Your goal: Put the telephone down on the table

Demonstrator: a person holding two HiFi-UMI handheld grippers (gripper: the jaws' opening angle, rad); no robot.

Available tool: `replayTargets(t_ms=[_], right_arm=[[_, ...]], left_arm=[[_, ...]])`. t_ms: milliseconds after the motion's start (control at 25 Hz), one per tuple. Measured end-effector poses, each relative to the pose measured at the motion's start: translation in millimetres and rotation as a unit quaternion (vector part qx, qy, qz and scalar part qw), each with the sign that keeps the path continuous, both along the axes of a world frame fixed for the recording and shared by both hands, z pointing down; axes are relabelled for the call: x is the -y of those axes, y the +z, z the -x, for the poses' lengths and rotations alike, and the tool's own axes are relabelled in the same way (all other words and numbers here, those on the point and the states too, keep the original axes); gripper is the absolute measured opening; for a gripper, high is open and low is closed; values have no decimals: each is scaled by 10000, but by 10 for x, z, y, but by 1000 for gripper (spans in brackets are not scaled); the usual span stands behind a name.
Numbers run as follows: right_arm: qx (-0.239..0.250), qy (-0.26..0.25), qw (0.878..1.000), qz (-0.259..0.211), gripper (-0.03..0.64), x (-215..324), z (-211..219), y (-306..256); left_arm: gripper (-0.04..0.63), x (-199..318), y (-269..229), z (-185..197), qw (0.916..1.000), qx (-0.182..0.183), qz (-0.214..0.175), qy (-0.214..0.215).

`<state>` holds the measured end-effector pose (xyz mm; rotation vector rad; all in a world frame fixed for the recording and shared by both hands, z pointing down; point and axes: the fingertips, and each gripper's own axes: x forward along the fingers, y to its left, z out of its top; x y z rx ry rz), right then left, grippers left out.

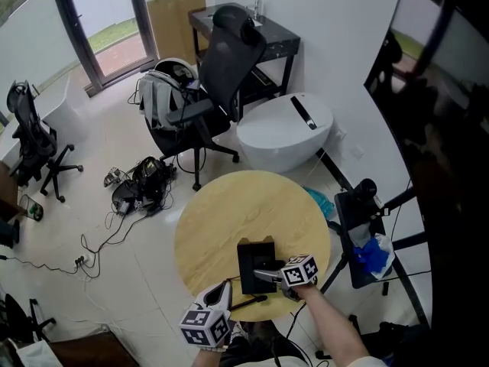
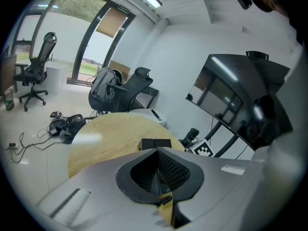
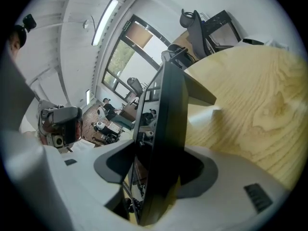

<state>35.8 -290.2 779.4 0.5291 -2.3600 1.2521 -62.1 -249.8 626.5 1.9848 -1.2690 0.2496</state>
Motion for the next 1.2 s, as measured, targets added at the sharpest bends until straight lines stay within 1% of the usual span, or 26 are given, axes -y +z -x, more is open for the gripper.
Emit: replayTargets(t_ms=[280, 440, 800, 880, 1080, 1120, 1200], right_arm=[[29, 81, 9999, -138, 286, -5, -38, 25], [-38, 134, 9996, -228, 316, 11, -111, 68], [-72, 185, 9994, -283, 327, 16, -147, 92], [-148, 188, 9991, -347, 332, 27, -160, 97], [-467, 248, 9971, -555, 368, 64, -196, 108], [-497, 275, 9967, -585, 384, 70, -202, 106], [-485, 328, 9964, -616, 387, 75, -201, 66]], left_arm=[[-15, -22, 25, -31, 10000, 21, 16, 44], [-15, -35, 47, -17, 10000, 40, 44, 41], [-15, -26, 75, -54, 9999, 44, 77, 93], [-15, -28, 81, -62, 9999, 52, 77, 104], [-15, -31, 82, -50, 9999, 47, 71, 113], [-15, -31, 78, -48, 9999, 46, 70, 116], [-15, -29, 62, -49, 9999, 47, 54, 130]])
